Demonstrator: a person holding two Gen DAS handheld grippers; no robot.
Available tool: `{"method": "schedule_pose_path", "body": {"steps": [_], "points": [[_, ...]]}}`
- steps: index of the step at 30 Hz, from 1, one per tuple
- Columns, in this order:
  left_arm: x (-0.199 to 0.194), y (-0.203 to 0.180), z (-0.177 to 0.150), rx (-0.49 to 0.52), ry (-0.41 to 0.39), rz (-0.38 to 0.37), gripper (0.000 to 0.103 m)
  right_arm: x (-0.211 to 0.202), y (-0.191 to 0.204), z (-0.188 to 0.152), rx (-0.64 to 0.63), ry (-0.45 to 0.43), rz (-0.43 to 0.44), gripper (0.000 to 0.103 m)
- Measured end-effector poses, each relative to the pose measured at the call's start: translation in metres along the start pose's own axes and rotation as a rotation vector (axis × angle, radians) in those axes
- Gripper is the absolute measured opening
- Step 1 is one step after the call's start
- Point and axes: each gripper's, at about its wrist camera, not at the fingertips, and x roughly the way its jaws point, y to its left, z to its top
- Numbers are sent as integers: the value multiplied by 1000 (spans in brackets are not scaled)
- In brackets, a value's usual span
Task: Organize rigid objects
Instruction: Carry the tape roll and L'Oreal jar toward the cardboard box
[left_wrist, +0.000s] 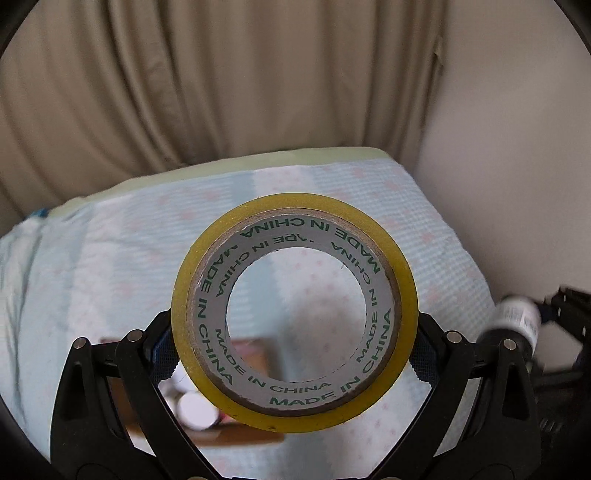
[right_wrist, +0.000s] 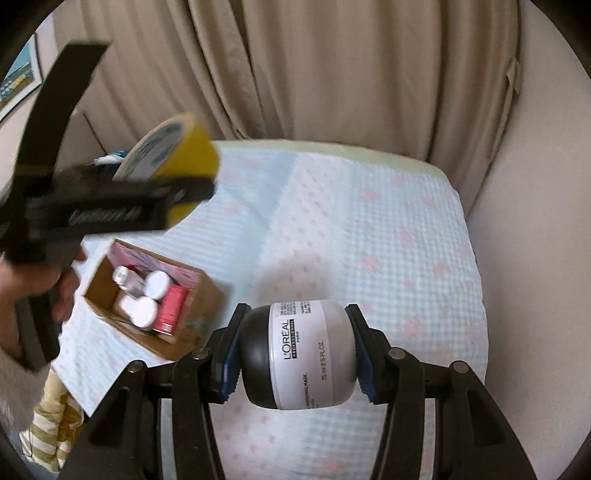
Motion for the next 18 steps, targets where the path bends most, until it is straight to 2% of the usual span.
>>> {"method": "schedule_pose_path", "body": {"steps": [7, 13, 18], "points": [[-50, 85, -45, -68, 19, 65, 97, -10, 65, 22, 17, -12, 53, 47], [-58, 158, -82, -72, 62, 59, 97, 9, 126, 25, 92, 9, 78, 47], [-43, 209, -104, -50, 104, 21, 97, 41, 171, 22, 184, 61, 67, 47]]}}
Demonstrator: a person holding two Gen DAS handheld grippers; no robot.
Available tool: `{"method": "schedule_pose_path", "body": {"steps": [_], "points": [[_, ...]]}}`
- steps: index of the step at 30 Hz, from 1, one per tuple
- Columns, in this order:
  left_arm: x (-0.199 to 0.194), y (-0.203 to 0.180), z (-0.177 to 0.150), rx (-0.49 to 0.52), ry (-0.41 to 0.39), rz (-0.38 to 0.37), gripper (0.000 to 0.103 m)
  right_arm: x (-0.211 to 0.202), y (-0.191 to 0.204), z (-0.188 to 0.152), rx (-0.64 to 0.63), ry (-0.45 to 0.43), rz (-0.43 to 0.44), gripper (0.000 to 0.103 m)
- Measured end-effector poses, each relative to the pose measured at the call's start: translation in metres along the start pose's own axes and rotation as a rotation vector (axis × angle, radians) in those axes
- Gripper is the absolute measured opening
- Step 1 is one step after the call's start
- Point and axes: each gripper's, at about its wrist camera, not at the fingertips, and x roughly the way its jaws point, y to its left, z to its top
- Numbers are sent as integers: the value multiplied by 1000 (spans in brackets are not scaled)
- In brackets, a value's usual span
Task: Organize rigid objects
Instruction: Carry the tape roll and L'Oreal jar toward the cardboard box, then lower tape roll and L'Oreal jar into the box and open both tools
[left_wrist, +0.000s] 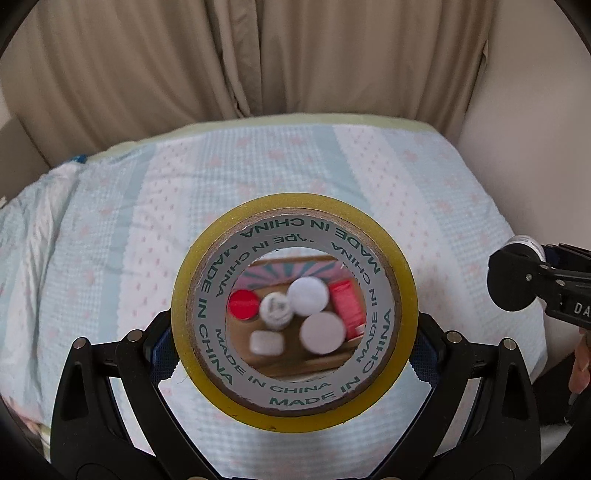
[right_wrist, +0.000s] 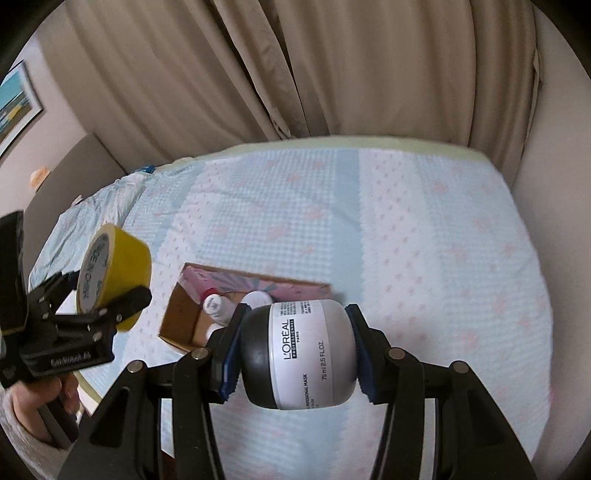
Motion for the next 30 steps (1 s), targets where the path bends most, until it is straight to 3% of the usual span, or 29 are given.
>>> {"method": "schedule_pose_path", "body": {"steps": [7, 16, 26, 30], "points": [[55, 42, -19, 40, 88, -28, 97, 64, 36, -16, 107, 85, -44, 47], [129, 71, -49, 10, 203, -35, 97, 137, 37, -28, 146, 181, -101, 47], [185, 77, -57, -30, 240, -5, 97, 211, 21, -38, 143, 265, -120, 47], [191, 84, -55, -95, 249, -54, 103, 220, 21, -38, 137, 263, -108, 47]]}}
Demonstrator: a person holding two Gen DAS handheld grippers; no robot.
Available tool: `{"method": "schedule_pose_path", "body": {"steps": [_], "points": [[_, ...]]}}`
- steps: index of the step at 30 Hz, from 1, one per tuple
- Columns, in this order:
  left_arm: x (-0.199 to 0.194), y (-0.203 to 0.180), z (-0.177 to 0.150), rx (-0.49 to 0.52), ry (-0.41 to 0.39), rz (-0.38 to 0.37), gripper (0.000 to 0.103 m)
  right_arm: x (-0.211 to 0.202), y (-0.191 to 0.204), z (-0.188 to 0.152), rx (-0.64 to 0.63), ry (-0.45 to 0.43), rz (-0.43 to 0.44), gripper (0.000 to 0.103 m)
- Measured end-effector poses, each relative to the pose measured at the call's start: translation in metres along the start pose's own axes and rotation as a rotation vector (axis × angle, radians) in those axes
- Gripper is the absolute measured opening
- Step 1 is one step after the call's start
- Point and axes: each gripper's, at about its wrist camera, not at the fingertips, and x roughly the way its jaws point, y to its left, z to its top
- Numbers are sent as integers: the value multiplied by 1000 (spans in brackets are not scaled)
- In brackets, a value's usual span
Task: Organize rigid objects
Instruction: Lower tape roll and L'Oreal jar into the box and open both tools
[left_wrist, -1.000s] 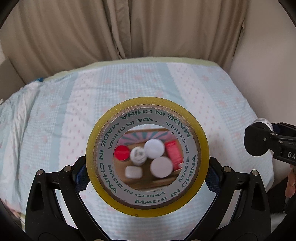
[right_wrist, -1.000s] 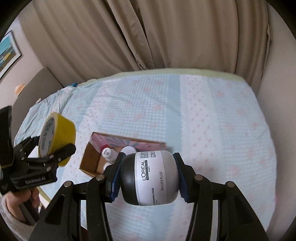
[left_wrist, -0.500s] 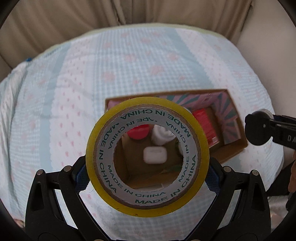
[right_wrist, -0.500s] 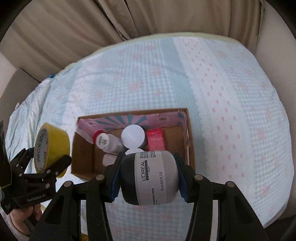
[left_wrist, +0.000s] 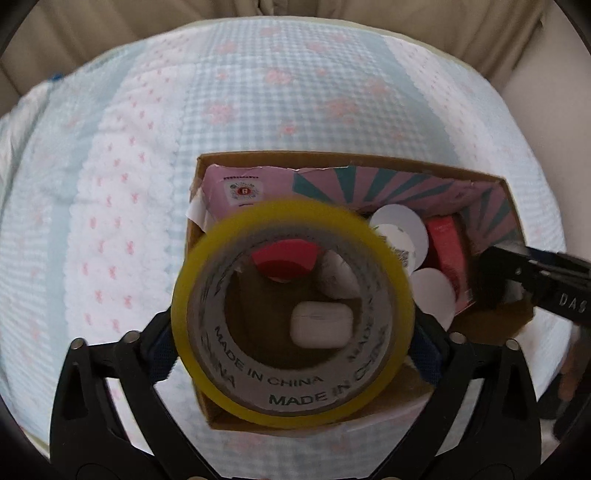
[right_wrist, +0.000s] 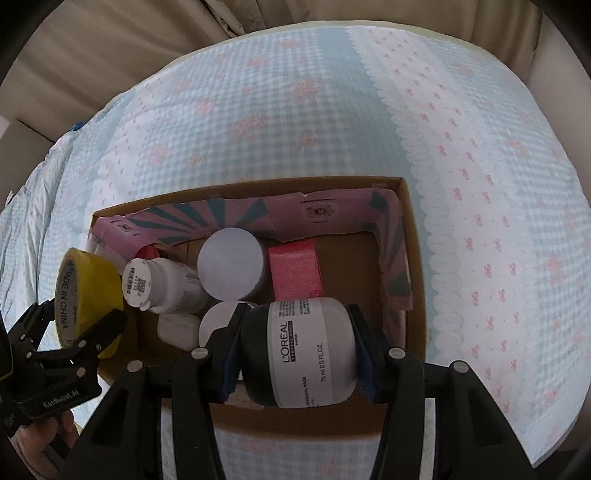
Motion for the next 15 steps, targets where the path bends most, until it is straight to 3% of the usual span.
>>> {"method": "schedule_pose_path", "body": {"steps": [2, 3, 4, 15], "points": [[-3, -1, 0, -3, -11, 4, 103, -5, 1, 1, -9, -38, 1, 61], [-5, -4, -1, 10, -15, 20, 103, -7, 2, 1, -18, -55, -10, 90], [-7, -6, -1, 23, -14, 26, 103, -10, 3, 1, -28, -70, -18, 103], [-32, -13, -4, 46, -49, 7, 103, -24, -1, -8, 20, -65, -33, 103]]}}
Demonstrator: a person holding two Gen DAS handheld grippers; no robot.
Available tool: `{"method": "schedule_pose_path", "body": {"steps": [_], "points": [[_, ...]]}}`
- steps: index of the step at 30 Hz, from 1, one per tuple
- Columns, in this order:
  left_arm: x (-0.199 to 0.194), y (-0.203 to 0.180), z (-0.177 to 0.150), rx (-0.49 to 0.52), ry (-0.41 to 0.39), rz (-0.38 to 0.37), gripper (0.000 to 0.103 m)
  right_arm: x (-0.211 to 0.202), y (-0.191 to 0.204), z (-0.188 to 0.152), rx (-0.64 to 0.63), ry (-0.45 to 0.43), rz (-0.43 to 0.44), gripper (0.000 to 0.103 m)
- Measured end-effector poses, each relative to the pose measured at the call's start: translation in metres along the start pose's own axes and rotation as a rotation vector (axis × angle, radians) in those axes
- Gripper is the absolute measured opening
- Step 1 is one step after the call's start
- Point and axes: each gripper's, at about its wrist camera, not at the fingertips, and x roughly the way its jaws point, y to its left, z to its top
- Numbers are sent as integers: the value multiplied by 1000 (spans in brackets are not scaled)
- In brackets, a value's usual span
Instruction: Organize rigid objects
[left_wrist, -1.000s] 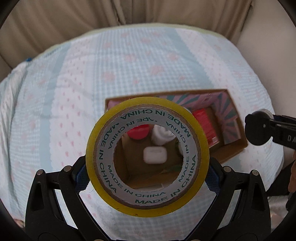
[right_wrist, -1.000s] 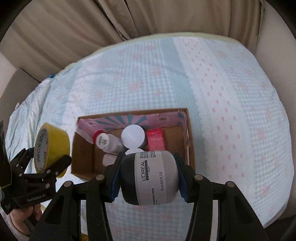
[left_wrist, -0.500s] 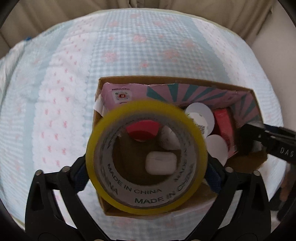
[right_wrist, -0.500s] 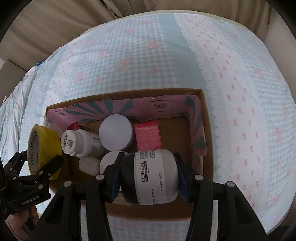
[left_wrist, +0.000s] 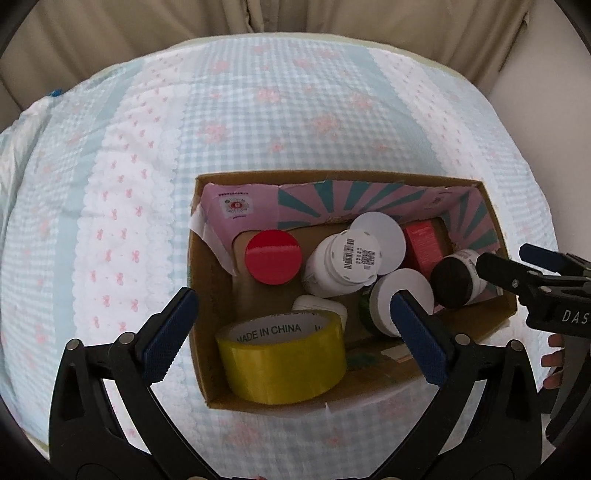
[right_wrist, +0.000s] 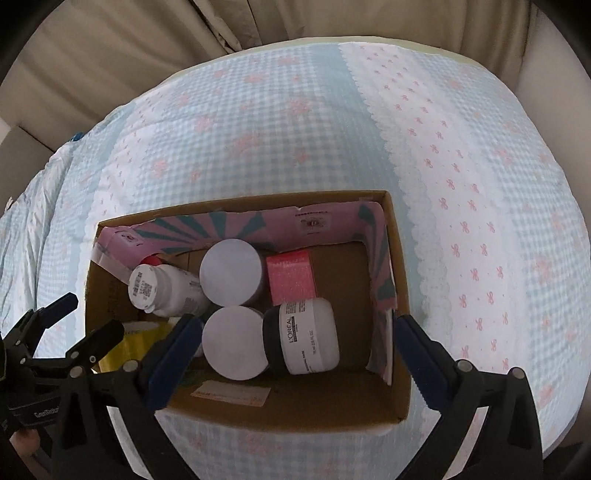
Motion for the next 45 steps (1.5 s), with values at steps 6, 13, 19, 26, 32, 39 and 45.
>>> {"method": "schedule_pose_path", "body": {"steps": [6, 13, 19, 26, 32, 39, 45], "points": [[-12, -2, -3, 28, -16, 0, 103, -13, 1, -8, 32, -18, -9, 103], [-38, -11, -5, 33, -35, 20, 103, -35, -3, -16, 52, -51, -1, 103], [-94, -27, -4, -2, -80, 56, 103, -78, -10, -18, 38, -79, 20, 103], [-204, -67, 8, -15, -243, 102, 103, -180, -28, -11, -41, -187, -5, 103], [-292, -110, 15, -42, -409, 116, 103, -280, -45, -9, -92, -335, -36, 103], [-350, -149, 2, -51, -550, 136, 103, -353, -62, -20, -107, -476, -51, 103], [-371, -167, -15, -41, -642, 166, 103, -371, -70, -38, -103, -551, -70, 103]]}}
